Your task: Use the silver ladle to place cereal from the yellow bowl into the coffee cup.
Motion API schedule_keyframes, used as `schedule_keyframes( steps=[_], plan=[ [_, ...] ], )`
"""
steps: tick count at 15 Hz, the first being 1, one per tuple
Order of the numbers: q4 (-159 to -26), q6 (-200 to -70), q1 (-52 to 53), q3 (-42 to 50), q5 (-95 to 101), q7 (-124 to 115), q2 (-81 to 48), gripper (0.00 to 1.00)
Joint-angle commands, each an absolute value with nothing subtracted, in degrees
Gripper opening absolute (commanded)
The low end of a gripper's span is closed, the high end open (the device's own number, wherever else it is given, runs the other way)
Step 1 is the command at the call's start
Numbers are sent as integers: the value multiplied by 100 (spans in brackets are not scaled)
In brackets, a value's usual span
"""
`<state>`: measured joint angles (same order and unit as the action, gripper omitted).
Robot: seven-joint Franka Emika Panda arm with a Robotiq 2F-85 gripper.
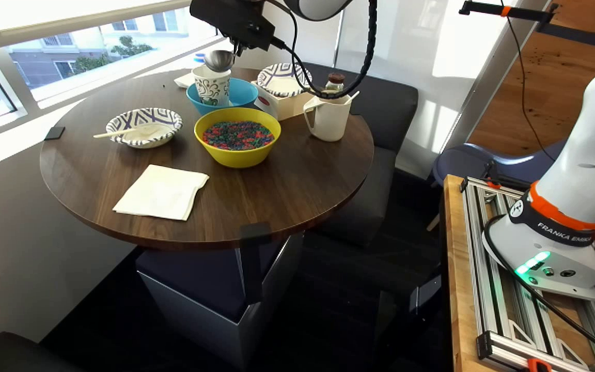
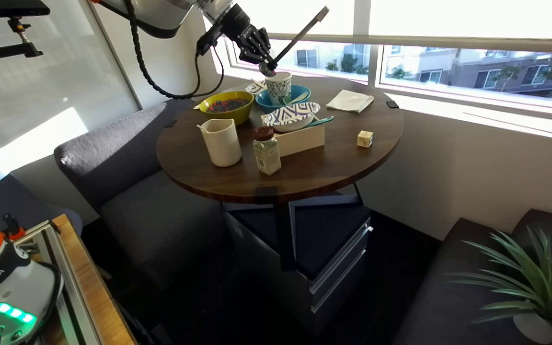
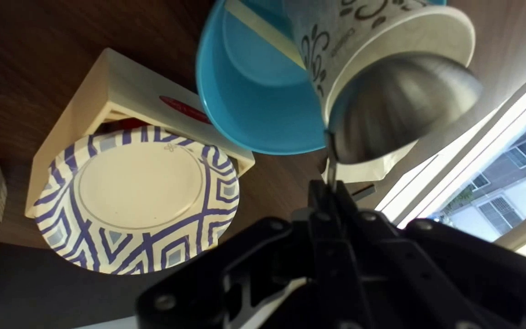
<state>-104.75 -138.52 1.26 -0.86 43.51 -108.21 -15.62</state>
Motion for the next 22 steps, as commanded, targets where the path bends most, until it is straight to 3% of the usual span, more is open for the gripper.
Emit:
schedule_keyframes(
  steps=[1,22],
  plan=[
    [-10369,-13962,149,39,3653,-10367,-1632,1],
    [-9719,-13456,35,332,268,-8353,-1982,1]
  ],
)
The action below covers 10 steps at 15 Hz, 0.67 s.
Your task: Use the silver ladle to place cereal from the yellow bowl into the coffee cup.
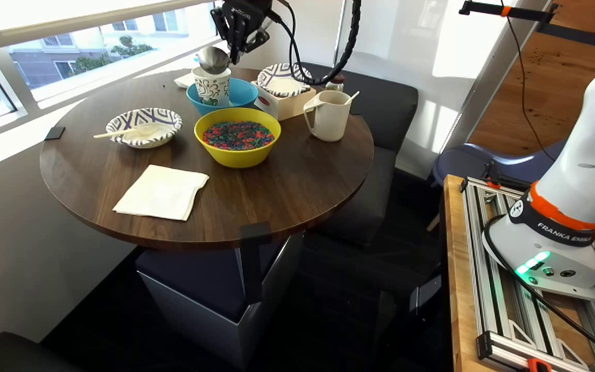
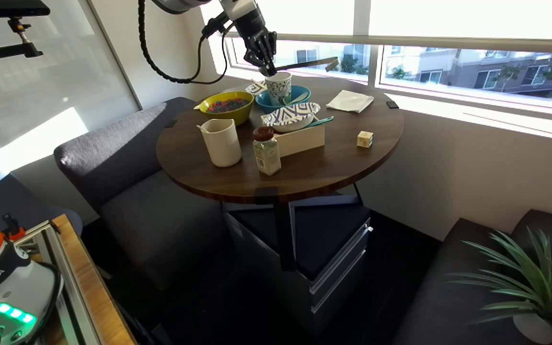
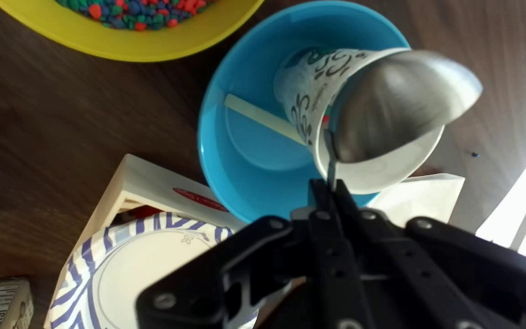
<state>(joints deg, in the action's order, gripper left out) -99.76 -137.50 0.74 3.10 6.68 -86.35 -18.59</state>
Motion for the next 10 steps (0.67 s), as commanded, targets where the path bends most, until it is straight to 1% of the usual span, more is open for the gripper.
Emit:
schedule_keyframes(
  steps=[1,10],
  plan=[
    [-9673,-13378,17,337,168,-8300,-1997,1],
    [-9227,-12410,-160,363,-630,-7708,-2034,1]
  ],
)
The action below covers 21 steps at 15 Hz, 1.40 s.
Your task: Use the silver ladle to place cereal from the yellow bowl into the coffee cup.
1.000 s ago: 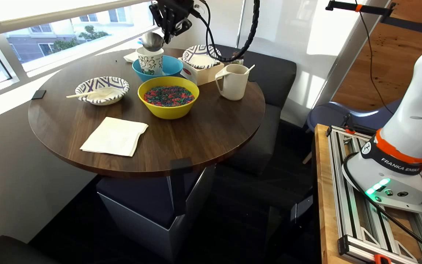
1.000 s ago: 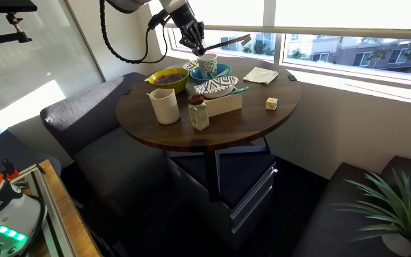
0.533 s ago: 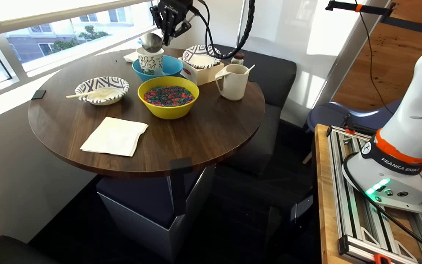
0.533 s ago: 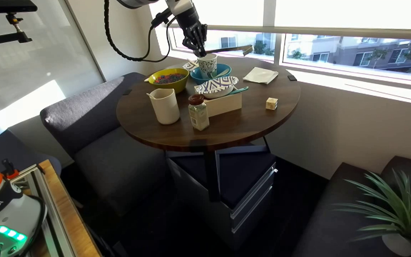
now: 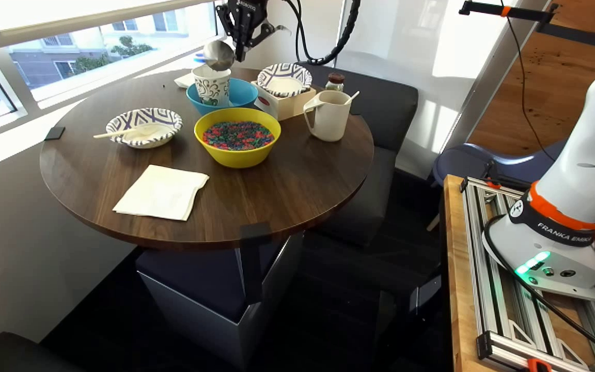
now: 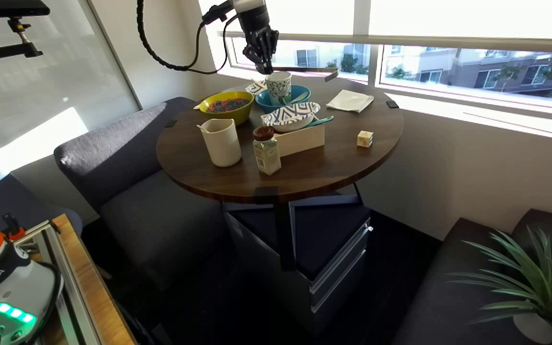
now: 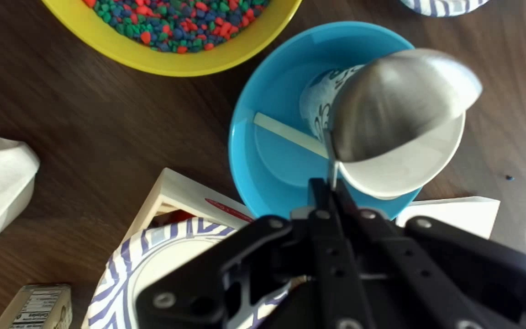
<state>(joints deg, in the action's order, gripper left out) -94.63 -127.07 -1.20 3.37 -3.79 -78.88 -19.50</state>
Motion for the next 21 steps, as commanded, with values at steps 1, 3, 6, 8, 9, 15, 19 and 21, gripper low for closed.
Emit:
schedule_keyframes(
  steps=[1,3,6,8,9,15,19,21],
  plan=[
    [-9207,-12387,-169,378,-637,-7693,-2034,1],
    [-9160,-12359,-194,398,-671,-7682,-2048,1],
    [-9085,-12321,-266,393,-843,-7593,-2089,1],
    [-9045,-12322,-293,403,-897,-7547,-2123,1],
    [-9013,-12312,-311,400,-937,-7522,-2148,1],
    [-8419,-11585,-358,403,-1057,-7524,-2453,1],
    [-8498,-11741,-283,486,-882,-7644,-2405,4],
    [-8417,-11740,-287,502,-880,-7646,-2465,4]
  ],
)
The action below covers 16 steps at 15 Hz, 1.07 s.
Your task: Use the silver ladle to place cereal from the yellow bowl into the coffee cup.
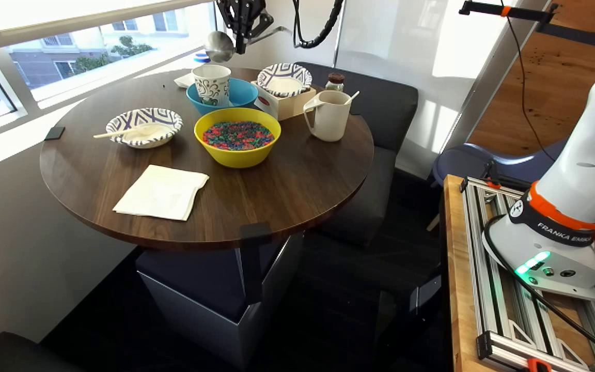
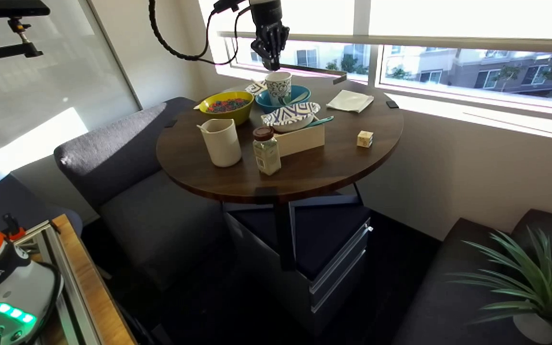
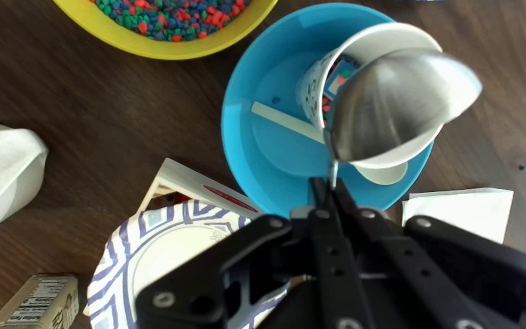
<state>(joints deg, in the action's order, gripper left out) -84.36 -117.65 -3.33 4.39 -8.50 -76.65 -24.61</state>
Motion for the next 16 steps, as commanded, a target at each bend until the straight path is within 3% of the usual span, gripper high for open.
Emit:
schedule_keyframes(
  steps=[1,16],
  plan=[
    [-8402,-11740,-287,504,-880,-7647,-2480,4],
    [-8236,-11537,-285,456,-930,-7556,-2540,1]
  ],
)
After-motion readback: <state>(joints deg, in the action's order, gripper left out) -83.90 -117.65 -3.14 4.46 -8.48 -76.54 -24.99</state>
